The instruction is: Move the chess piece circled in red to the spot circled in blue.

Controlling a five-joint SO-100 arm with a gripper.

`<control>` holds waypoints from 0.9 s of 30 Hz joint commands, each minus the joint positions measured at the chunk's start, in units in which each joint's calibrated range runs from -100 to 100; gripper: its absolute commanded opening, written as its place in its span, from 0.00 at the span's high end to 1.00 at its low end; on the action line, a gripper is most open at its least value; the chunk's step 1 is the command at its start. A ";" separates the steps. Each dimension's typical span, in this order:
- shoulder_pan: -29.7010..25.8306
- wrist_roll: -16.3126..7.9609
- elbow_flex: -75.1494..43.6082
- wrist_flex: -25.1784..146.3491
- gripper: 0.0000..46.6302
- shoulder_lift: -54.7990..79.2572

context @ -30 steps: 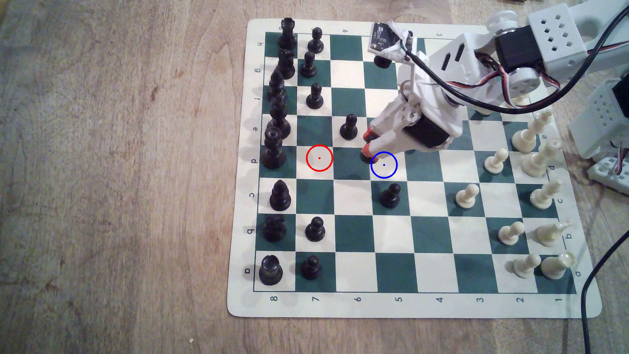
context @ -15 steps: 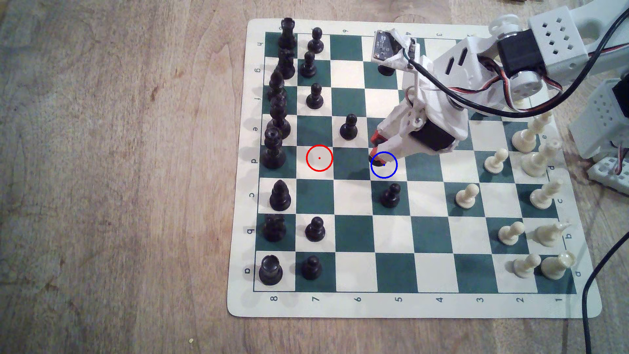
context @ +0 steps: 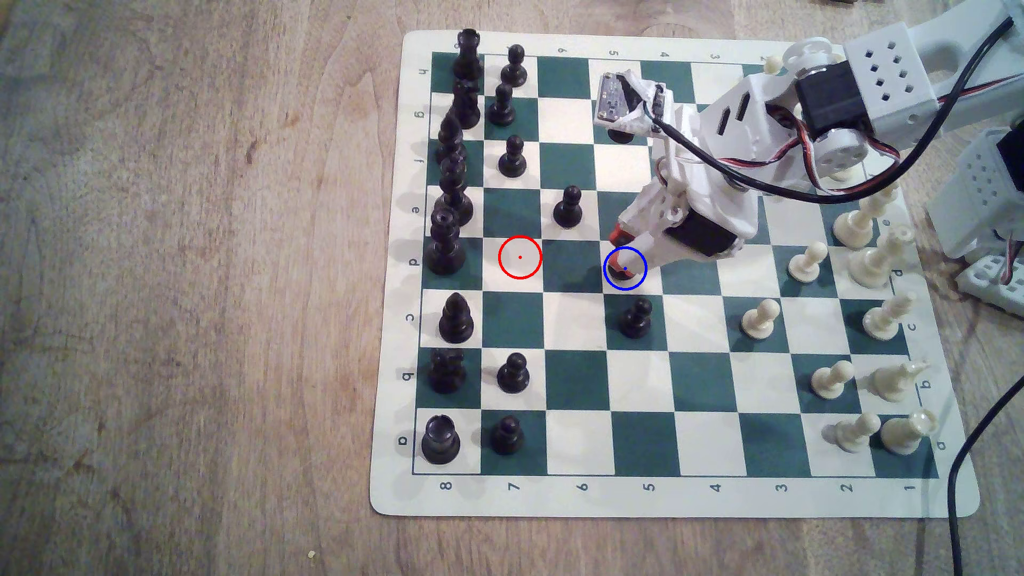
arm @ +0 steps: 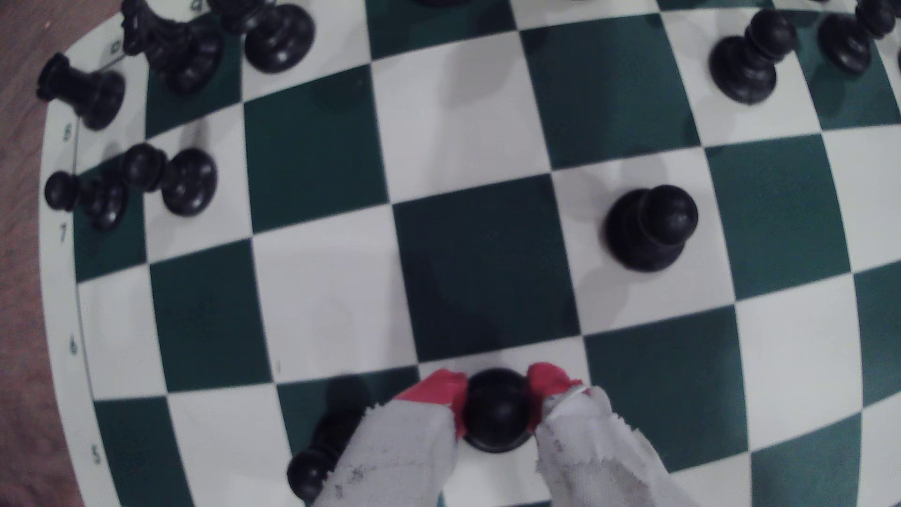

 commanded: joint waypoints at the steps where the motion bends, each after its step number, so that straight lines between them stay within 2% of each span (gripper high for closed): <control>1: -0.02 0.24 -0.11 0.20 1.00 -0.60; 27: -0.41 2.30 0.26 3.97 1.00 0.76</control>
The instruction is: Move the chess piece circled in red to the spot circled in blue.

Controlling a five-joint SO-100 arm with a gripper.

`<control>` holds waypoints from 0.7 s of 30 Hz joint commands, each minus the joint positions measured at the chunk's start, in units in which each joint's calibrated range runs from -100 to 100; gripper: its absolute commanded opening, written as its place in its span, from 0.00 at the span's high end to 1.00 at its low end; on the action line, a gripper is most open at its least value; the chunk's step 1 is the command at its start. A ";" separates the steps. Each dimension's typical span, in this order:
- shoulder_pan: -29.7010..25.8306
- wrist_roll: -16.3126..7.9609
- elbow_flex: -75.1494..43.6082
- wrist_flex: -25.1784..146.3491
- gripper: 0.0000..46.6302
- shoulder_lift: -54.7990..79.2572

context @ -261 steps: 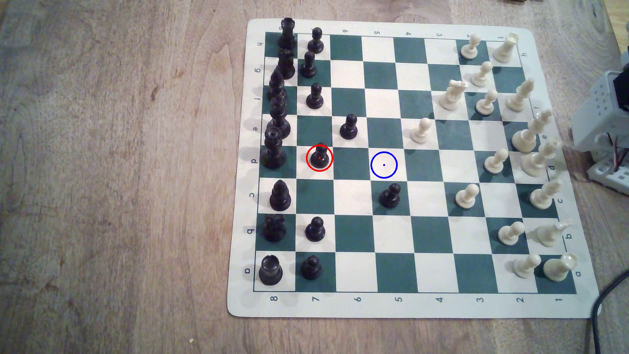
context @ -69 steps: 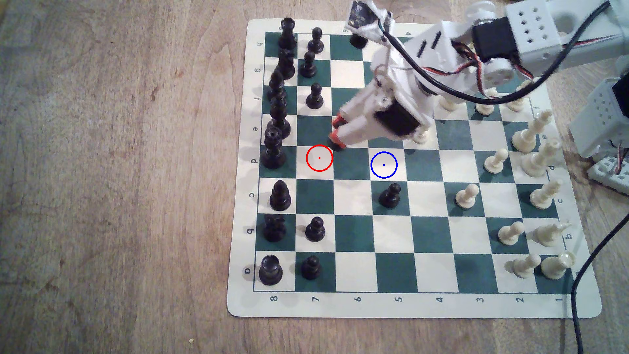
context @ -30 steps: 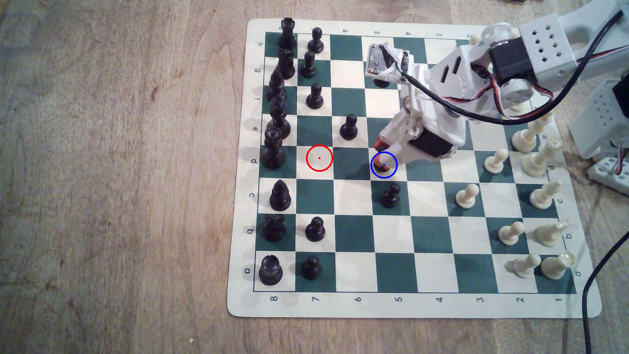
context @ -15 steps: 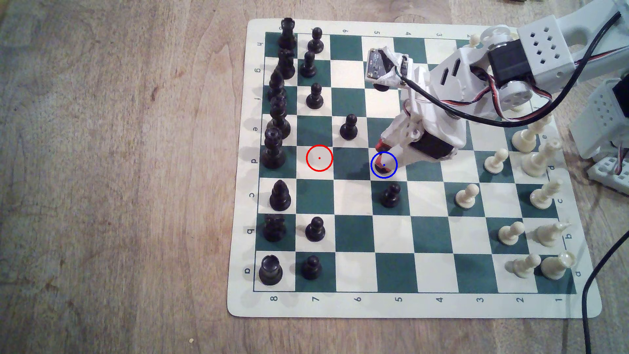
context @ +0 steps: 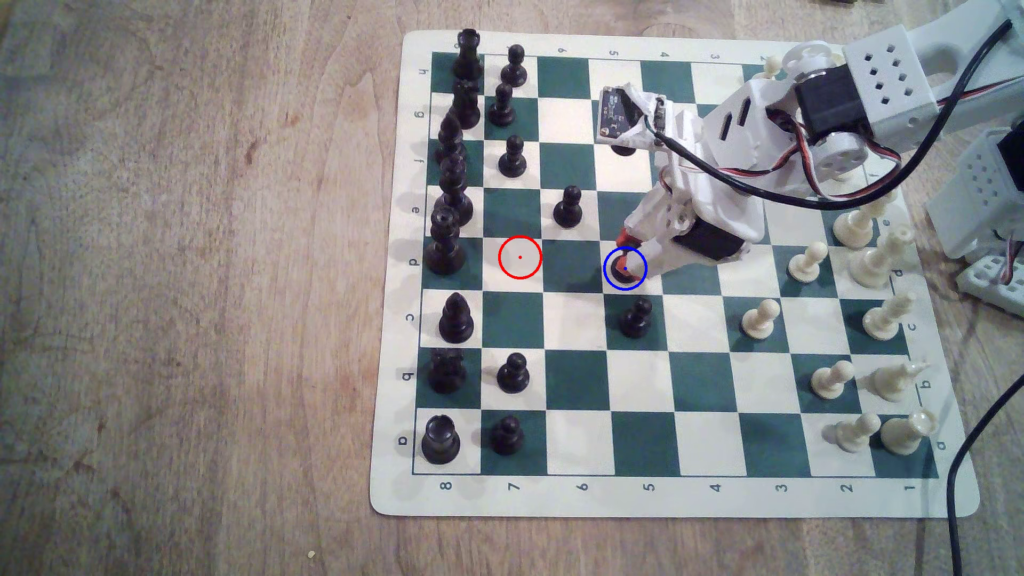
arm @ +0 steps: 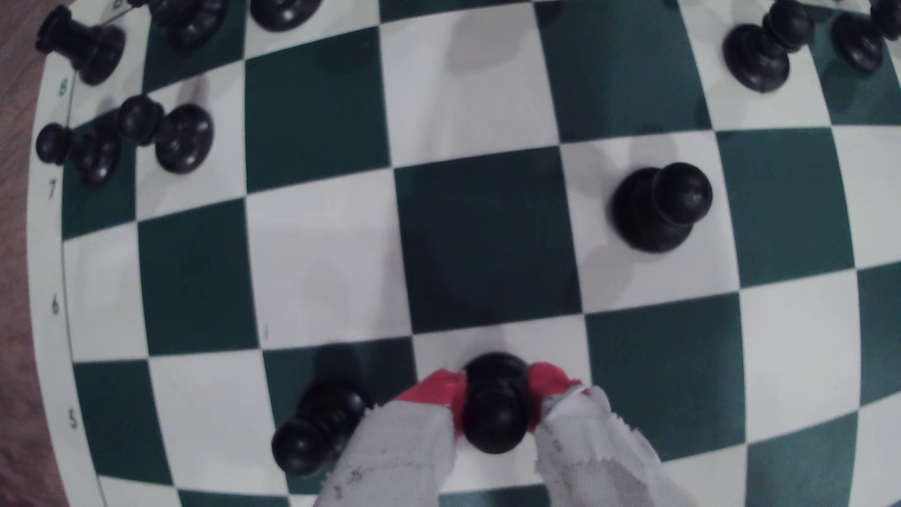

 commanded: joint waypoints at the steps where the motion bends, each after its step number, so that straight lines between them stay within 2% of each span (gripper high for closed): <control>1: -0.27 0.44 -0.10 1.43 1.00 0.01; 2: -0.35 0.49 -0.10 1.43 0.98 0.09; 4: -0.42 0.88 -0.10 2.00 0.90 0.35; 5: -0.42 1.03 -0.38 2.82 0.84 0.60; 6: -0.50 1.07 -0.20 2.98 0.69 0.51; 8: -0.50 1.07 -0.01 2.98 0.64 0.35; 14: -0.50 1.32 0.35 4.21 0.61 -0.59; 21: -0.50 1.76 1.44 10.93 0.60 -8.82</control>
